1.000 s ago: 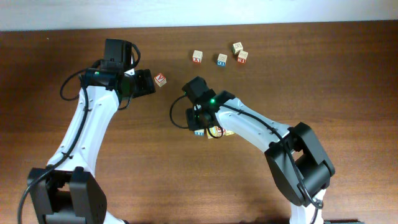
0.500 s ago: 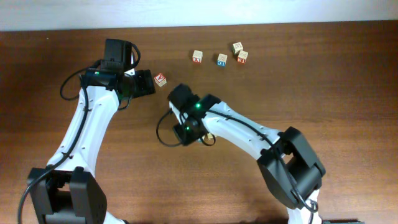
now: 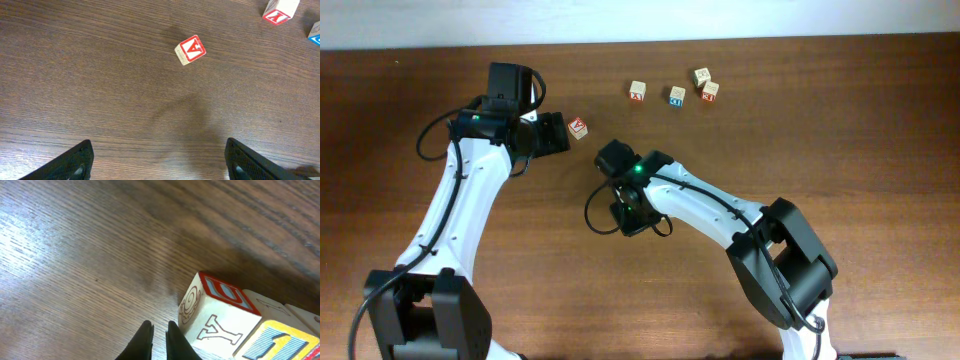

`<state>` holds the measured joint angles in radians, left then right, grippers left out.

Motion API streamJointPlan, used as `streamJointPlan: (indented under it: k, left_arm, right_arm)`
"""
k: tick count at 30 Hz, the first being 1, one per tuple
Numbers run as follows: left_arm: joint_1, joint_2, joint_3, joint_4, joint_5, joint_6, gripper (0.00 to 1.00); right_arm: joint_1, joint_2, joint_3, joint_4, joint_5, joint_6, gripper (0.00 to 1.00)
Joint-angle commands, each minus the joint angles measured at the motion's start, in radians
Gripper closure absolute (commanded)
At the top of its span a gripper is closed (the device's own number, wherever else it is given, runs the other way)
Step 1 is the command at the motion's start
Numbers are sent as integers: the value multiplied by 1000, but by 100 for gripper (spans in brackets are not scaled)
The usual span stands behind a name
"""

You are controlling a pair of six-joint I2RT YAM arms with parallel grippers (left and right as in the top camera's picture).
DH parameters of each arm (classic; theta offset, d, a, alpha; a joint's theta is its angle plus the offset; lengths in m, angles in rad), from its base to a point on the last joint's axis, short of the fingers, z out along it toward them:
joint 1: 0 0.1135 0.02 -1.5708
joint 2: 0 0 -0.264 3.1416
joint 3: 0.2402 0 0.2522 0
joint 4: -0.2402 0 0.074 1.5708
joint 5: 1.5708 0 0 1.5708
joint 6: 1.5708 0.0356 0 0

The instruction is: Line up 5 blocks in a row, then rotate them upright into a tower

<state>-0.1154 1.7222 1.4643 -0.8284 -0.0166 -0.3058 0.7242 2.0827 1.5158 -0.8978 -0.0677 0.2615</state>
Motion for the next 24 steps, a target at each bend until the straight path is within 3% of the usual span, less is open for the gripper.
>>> streamJointPlan:
  k: [1,7,9,12,17,21,22,24]
  left_arm:
    - [2,-10,10,-3,-10,17,18]
    - [2,-10,10,-3,-10,16,18]
    - [2,-10,10,-2,-9,16,18]
    - [2,-10,10,-5,36,16,18]
    - [-20,21,10,-14,54,16,18]
    - [-40,37,10,3,54,16,18]
    - [-44,37,10,12,54,16,18]
    - [-45,37,10,16,53,16,18]
  right_arm:
    - [-29,2,11,1,20,5,88]
    - [-32,0,14,26,20,0,83]
    - [-32,-23,79,1,20,0,75]
    - [-119,-74,225,-127,-7,-9,73]
    - [-343,-73,171,-228,-55,-29,74]
    - [-366,-73,66,-278,-56,-29,75]
    - [-364,-73,35,-284,-56,-29,76]
    - [-362,-74,-4,-304,-56,-29,96]
